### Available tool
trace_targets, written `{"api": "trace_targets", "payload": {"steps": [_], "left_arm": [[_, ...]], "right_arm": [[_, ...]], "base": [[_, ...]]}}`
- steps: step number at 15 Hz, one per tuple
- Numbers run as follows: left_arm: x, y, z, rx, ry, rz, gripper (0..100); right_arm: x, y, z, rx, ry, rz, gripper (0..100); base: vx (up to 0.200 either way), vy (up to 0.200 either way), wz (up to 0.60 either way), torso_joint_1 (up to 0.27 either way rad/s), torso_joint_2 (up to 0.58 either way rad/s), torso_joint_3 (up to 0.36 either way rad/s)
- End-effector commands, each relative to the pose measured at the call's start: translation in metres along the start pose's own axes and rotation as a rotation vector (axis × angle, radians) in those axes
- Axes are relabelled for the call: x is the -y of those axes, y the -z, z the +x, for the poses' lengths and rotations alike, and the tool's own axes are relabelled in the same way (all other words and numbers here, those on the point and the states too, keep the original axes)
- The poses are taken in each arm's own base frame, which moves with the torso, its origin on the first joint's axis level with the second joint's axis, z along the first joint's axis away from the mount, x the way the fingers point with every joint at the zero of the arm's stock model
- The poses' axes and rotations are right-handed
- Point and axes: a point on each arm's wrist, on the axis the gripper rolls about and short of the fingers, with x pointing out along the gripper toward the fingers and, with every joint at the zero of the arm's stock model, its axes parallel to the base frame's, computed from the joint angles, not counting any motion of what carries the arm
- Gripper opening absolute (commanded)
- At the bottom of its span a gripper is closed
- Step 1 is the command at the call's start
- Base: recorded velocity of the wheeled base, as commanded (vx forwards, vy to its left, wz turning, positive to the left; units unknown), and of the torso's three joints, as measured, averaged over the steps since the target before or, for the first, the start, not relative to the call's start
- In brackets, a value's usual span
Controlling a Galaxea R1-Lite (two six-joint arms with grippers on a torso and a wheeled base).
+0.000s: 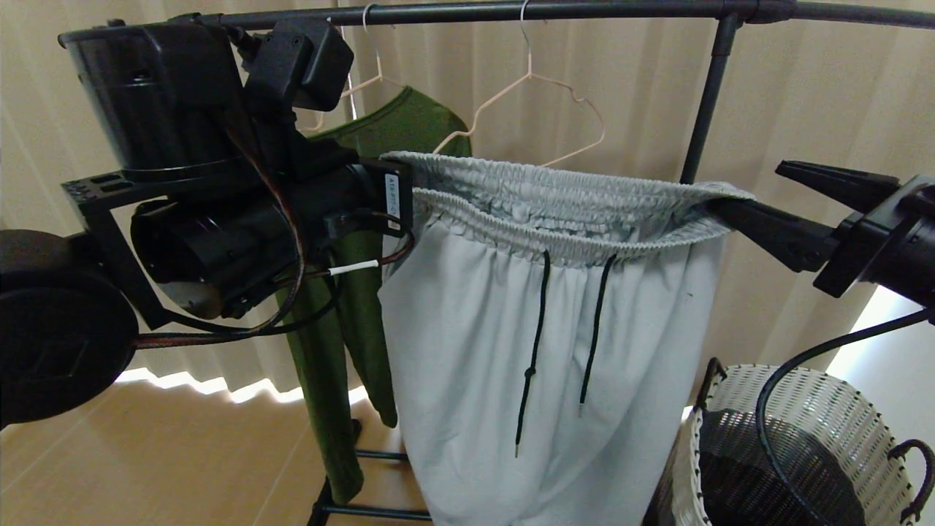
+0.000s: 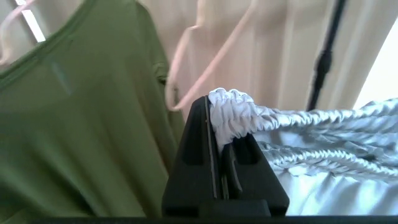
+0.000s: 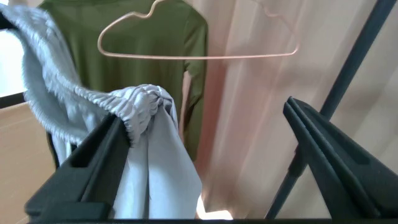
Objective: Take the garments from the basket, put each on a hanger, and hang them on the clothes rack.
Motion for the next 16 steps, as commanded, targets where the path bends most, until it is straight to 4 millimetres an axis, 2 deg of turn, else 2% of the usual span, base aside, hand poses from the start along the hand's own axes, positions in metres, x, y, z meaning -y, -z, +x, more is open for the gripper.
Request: {"api": "trace_targets", "payload": {"steps": [1, 8, 11, 13, 15, 16], "left_arm": [[-0.002, 0.002, 0.000, -0.011, -0.054, 0.003, 0], [-0.029, 0.005, 0.006, -0.024, -0.177, 0.003, 0], [-0.031, 0.011, 0.003, -0.042, -0.183, 0.006, 0], [-0.033, 0.012, -0.010, -0.050, -0.179, 0.014, 0], [-0.037, 0.018, -0.037, -0.065, -0.168, 0.017, 0], [-0.038, 0.019, -0.046, -0.067, -0.162, 0.014, 0]], "right_arm": [[-0.007, -0.002, -0.006, 0.026, -0.034, 0.003, 100], [-0.019, -0.007, -0.020, 0.068, -0.145, 0.004, 100], [-0.019, -0.004, -0.020, 0.065, -0.154, 0.013, 100], [-0.011, 0.007, -0.020, 0.014, -0.097, -0.008, 100], [0.008, 0.028, -0.026, -0.105, 0.109, -0.117, 100], [0.010, 0.033, -0.029, -0.133, 0.169, -0.142, 100]], "base": [[0.000, 0.000, 0.00, 0.000, 0.00, 0.000], [0.000, 0.000, 0.00, 0.000, 0.00, 0.000], [0.000, 0.000, 0.00, 0.000, 0.00, 0.000], [0.000, 0.000, 0.00, 0.000, 0.00, 0.000], [0.000, 0.000, 0.00, 0.000, 0.00, 0.000], [0.000, 0.000, 0.00, 0.000, 0.00, 0.000]]}}
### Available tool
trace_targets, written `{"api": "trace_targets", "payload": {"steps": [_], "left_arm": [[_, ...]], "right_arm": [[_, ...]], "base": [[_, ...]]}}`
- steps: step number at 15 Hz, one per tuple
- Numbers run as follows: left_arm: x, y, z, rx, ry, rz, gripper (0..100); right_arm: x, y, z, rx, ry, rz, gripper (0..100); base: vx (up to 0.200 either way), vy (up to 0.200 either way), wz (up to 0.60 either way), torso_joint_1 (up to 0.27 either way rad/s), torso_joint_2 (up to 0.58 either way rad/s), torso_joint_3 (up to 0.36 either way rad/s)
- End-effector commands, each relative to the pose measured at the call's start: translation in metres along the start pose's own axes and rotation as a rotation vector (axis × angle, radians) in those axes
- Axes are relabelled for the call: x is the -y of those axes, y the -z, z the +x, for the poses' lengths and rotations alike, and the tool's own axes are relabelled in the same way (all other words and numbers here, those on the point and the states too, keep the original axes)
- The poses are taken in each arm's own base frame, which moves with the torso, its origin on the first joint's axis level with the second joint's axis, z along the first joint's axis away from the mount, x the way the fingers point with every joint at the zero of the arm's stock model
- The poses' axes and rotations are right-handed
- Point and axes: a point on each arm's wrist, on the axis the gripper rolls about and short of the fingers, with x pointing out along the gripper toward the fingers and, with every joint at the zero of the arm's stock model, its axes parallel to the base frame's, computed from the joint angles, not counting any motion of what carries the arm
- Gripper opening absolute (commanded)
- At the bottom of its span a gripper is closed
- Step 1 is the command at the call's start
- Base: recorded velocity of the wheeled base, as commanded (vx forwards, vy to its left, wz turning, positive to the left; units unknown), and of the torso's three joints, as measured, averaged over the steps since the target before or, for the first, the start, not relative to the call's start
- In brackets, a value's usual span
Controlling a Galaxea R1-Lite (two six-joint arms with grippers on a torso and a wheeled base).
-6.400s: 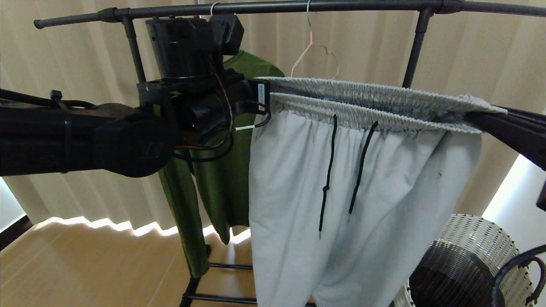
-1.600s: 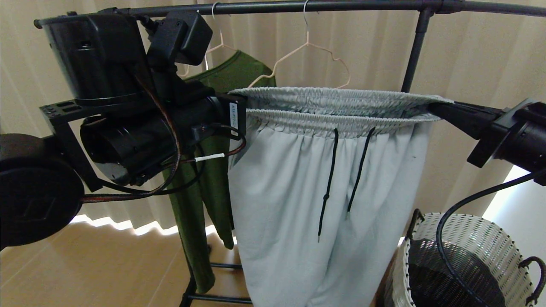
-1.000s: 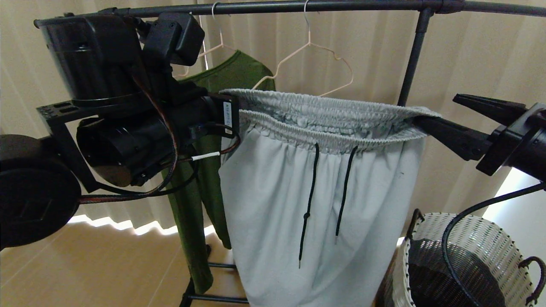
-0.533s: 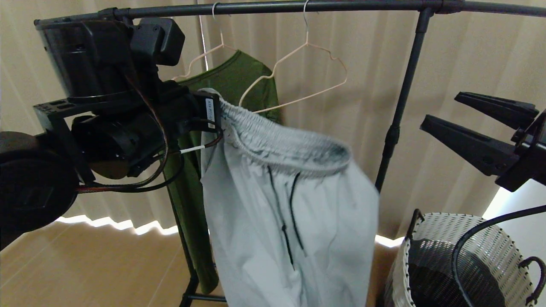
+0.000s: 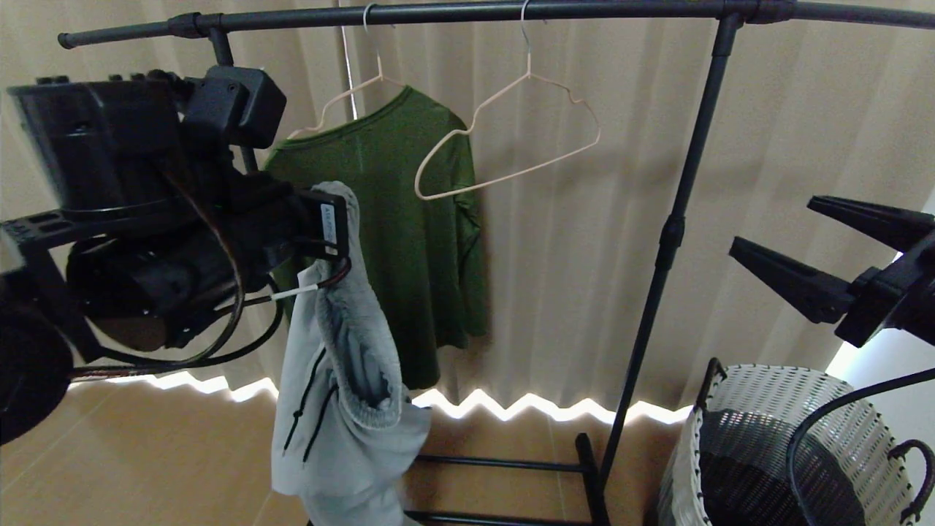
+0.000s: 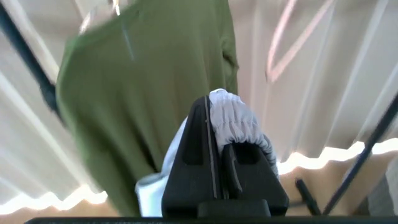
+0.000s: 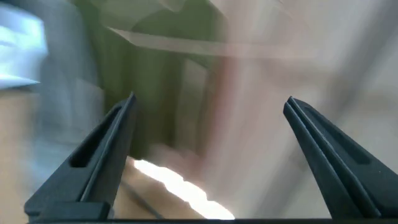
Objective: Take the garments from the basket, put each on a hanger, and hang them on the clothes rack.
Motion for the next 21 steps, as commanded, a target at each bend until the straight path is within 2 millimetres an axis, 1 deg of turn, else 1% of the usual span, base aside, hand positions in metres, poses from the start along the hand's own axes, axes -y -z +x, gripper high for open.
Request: {"api": "trace_targets", "payload": {"steps": [1, 2, 4, 6, 8, 13, 18, 21], "left_arm": [[-0.012, 0.003, -0.033, 0.010, 0.021, -0.005, 0], [-0.019, 0.006, -0.042, 0.011, 0.028, -0.002, 0], [-0.030, 0.013, -0.055, -0.002, 0.064, 0.009, 0], [-0.041, 0.019, -0.063, -0.012, 0.089, 0.009, 0], [-0.046, 0.023, -0.067, -0.013, 0.095, 0.007, 0], [-0.045, 0.020, -0.071, 0.005, 0.110, 0.007, 0], [-0.045, 0.019, -0.076, 0.015, 0.114, 0.008, 0], [-0.045, 0.020, -0.076, 0.012, 0.114, 0.014, 0]], "right_arm": [[0.006, 0.022, -0.006, -0.112, 0.154, -0.032, 100], [0.006, 0.032, -0.008, -0.158, 0.229, -0.036, 100], [0.006, 0.039, -0.009, -0.194, 0.282, -0.038, 100], [0.006, 0.039, -0.012, -0.172, 0.289, -0.035, 100], [0.006, 0.036, -0.011, -0.128, 0.299, -0.035, 100], [0.006, 0.036, -0.013, -0.098, 0.293, -0.027, 100], [0.007, 0.030, -0.012, -0.063, 0.303, -0.025, 100], [0.007, 0.033, -0.012, -0.044, 0.305, 0.002, 100]], "base": [[0.000, 0.000, 0.00, 0.000, 0.00, 0.000], [0.000, 0.000, 0.00, 0.000, 0.00, 0.000], [0.000, 0.000, 0.00, 0.000, 0.00, 0.000], [0.000, 0.000, 0.00, 0.000, 0.00, 0.000], [0.000, 0.000, 0.00, 0.000, 0.00, 0.000], [0.000, 0.000, 0.00, 0.000, 0.00, 0.000], [0.000, 0.000, 0.00, 0.000, 0.00, 0.000], [0.000, 0.000, 0.00, 0.000, 0.00, 0.000]]}}
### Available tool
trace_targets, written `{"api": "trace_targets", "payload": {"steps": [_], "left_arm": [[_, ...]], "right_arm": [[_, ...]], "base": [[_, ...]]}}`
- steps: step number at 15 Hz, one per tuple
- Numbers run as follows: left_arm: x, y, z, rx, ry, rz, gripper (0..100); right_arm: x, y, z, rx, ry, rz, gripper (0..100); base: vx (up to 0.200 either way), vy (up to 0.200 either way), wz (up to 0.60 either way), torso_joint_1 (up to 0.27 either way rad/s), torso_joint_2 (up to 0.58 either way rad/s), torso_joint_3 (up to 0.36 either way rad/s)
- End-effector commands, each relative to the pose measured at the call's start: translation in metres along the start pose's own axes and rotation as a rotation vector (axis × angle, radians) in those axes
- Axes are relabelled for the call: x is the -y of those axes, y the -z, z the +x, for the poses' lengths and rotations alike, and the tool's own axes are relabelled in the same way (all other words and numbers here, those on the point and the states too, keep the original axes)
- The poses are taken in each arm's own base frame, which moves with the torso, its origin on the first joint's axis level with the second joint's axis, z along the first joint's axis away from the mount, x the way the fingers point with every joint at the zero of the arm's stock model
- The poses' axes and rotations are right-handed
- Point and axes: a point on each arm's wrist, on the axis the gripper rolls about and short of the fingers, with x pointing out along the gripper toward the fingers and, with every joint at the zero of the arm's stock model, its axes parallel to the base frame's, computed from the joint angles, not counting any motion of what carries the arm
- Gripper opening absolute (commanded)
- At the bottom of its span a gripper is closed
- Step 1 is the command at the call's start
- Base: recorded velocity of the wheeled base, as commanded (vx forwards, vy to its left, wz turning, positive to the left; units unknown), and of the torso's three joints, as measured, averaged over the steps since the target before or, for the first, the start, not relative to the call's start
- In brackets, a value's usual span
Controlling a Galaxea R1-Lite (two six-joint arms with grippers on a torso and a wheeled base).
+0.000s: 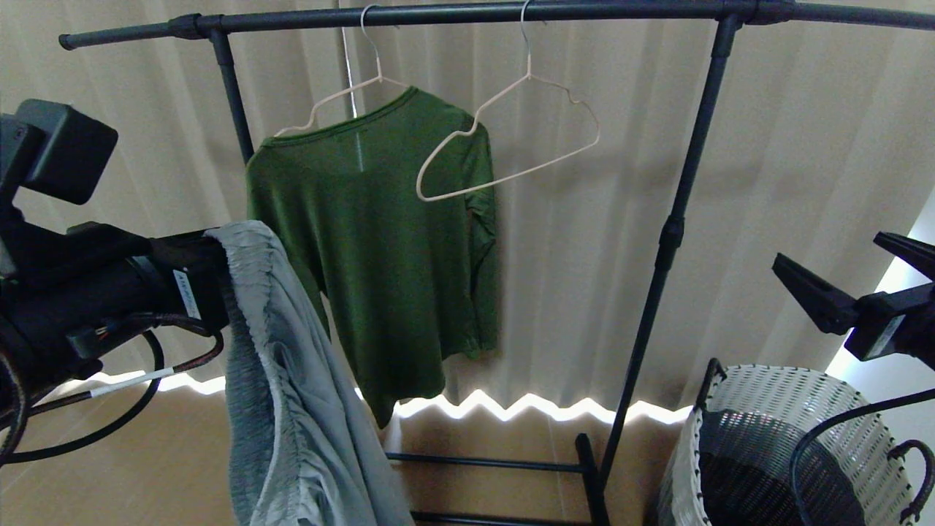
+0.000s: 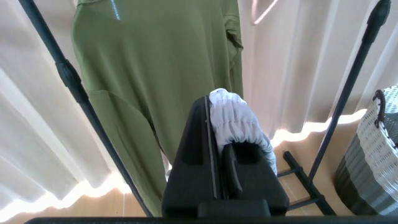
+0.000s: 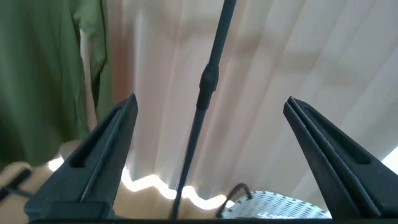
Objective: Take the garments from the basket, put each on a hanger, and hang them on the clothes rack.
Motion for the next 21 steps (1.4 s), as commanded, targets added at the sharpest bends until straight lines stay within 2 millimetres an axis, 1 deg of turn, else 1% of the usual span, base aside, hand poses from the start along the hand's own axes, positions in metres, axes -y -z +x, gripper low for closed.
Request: {"api": "trace_targets", "payload": {"steps": [1, 4, 8, 11, 13, 15, 17, 19, 21], "left_arm": [[0.000, 0.000, 0.000, 0.000, 0.000, 0.001, 0], [0.000, 0.000, 0.000, 0.001, -0.001, 0.000, 0], [0.000, -0.001, 0.000, 0.003, -0.001, 0.000, 0], [0.000, -0.001, 0.000, 0.003, -0.001, 0.000, 0], [0.000, -0.001, 0.000, 0.004, -0.001, 0.000, 0], [0.000, -0.001, 0.000, 0.004, -0.001, 0.000, 0], [0.000, -0.001, 0.000, 0.004, -0.001, 0.000, 0], [0.000, -0.002, 0.000, 0.006, -0.001, 0.000, 0], [-0.001, -0.002, -0.002, 0.010, -0.003, 0.016, 0]], "right_arm": [[-0.001, 0.003, 0.000, -0.012, -0.003, -0.005, 100], [0.000, 0.002, 0.000, -0.008, -0.001, -0.015, 100], [-0.001, 0.006, -0.002, -0.021, -0.003, -0.019, 100], [-0.001, 0.010, -0.003, -0.036, -0.005, -0.057, 100], [-0.002, 0.015, -0.006, -0.051, -0.009, -0.097, 100], [-0.001, 0.015, -0.012, -0.042, -0.009, -0.107, 100], [-0.001, 0.015, -0.012, -0.042, -0.009, -0.105, 100], [-0.001, 0.020, -0.014, -0.061, -0.014, -0.108, 100], [-0.001, 0.020, -0.014, -0.061, -0.014, -0.108, 100]], "base": [[0.000, 0.000, 0.00, 0.061, -0.17, -0.124], [0.000, 0.000, 0.00, 0.030, -0.14, -0.090], [0.000, 0.000, 0.00, 0.000, 0.00, 0.000], [0.000, 0.000, 0.00, 0.000, 0.00, 0.000], [0.000, 0.000, 0.00, 0.000, 0.00, 0.000], [0.000, 0.000, 0.00, 0.000, 0.00, 0.000], [0.000, 0.000, 0.00, 0.000, 0.00, 0.000], [0.000, 0.000, 0.00, 0.000, 0.00, 0.000], [0.000, 0.000, 0.00, 0.071, -0.18, -0.122]]}}
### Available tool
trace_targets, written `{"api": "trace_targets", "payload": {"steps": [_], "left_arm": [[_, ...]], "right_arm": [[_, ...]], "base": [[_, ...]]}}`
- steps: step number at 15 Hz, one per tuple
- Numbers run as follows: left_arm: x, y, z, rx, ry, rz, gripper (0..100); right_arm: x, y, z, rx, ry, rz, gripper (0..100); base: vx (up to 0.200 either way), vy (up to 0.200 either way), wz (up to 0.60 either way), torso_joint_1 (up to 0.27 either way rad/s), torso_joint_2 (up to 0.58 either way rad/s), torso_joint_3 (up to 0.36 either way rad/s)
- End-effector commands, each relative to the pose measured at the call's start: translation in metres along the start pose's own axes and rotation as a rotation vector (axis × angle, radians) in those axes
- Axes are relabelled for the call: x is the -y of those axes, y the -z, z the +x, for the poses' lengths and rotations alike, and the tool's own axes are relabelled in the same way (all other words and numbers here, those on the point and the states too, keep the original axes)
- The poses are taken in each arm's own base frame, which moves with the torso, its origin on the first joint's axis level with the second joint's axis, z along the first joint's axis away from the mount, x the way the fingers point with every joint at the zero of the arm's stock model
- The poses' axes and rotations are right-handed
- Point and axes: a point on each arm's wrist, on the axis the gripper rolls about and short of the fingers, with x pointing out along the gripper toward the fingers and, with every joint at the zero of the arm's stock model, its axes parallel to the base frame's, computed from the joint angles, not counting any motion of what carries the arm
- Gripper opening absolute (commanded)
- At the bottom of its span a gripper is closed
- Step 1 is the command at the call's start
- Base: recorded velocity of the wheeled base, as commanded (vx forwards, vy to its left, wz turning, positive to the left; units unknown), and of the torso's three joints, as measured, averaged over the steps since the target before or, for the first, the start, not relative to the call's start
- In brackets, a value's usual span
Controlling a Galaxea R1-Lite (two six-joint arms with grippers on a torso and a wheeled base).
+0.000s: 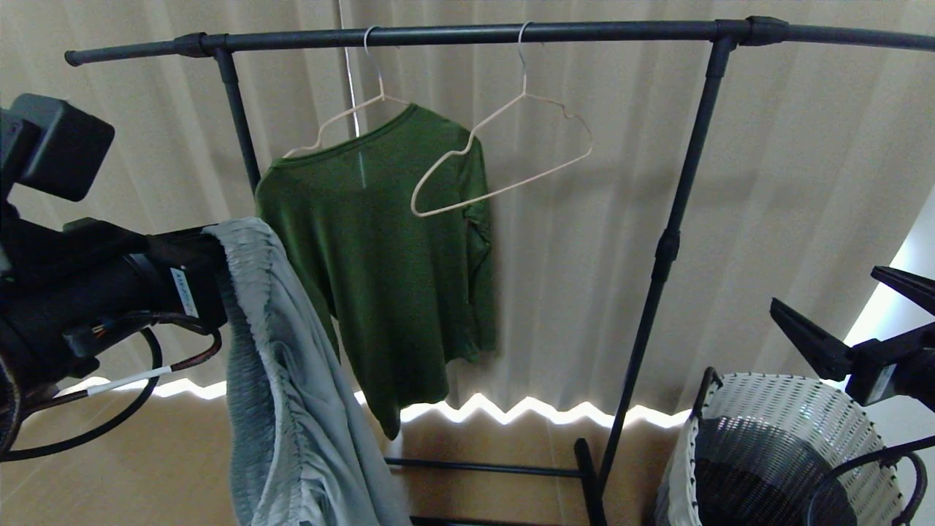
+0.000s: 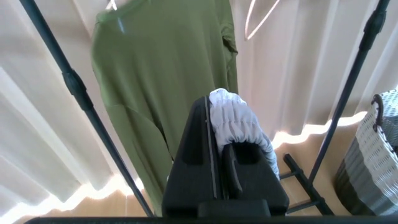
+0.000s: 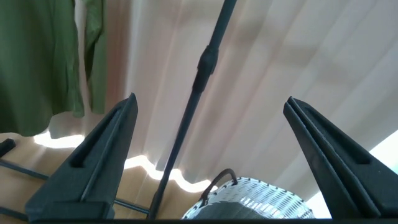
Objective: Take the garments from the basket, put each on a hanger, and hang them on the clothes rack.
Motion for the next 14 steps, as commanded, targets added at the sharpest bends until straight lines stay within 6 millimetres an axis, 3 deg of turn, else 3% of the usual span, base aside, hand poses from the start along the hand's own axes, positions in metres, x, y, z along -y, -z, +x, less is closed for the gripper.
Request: {"api": "trace_targets", "payload": {"steps": [1, 14], "left_arm": [[0.000, 0.000, -0.002, 0.004, -0.001, 0.004, 0], [-0.001, 0.025, -0.010, -0.070, -0.009, 0.018, 0]], "right_arm": [[0.000, 0.000, 0.000, 0.001, 0.000, 0.000, 100], [0.000, 0.000, 0.000, 0.000, 0.001, 0.000, 100]], "base": [[0.000, 0.000, 0.00, 0.129, -0.34, -0.232], [0.000, 0.000, 0.00, 0.192, -0.47, -0.277]]}}
